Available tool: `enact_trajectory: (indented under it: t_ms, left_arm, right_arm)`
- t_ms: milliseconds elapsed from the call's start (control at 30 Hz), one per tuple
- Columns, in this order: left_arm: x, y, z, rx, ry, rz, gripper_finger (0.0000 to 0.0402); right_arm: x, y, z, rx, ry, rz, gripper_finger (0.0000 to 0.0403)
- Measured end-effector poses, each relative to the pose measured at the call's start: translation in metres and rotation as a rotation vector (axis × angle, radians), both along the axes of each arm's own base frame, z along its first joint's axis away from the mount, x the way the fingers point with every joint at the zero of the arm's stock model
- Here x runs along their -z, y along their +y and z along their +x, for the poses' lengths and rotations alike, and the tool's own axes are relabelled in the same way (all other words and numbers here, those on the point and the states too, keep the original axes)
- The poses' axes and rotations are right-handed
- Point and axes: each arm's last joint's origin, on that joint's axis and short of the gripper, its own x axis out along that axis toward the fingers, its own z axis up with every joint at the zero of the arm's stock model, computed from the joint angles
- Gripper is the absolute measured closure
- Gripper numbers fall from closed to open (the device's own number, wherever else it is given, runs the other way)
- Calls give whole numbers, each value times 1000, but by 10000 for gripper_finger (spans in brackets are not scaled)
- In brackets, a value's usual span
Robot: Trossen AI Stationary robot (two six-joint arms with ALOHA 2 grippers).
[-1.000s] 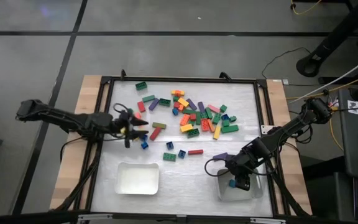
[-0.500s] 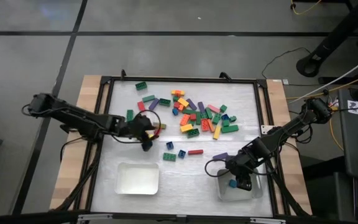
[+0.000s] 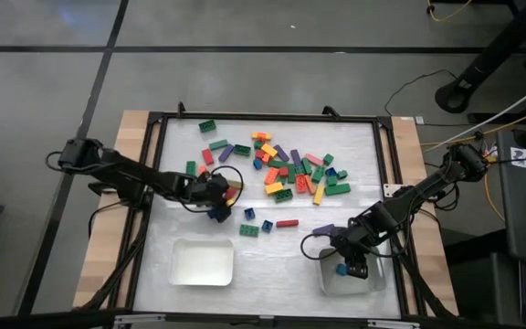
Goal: Sort blocks by size
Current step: Put the rectangular red block into the white bin
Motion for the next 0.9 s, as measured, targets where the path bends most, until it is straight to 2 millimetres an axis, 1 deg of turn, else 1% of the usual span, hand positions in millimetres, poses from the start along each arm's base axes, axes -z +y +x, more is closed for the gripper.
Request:
enact_trajectory:
  t_ms: [233,667,767,900]
  left_arm:
    - [9,7,2,-29,42,4,189]
    - [21,7,4,-43,86,0,191]
    - [24,7,4,-44,101,5,204]
    - [25,7,5,-45,106,7,241]
  right_arm:
    - [0,0,0,-13,-19,-16,194]
    - [0,-1,1,-36,-39,-30,194]
    - [0,-1,1,-33,-45,-39,194]
    - [0,-2,1,-26,-61,-62,194]
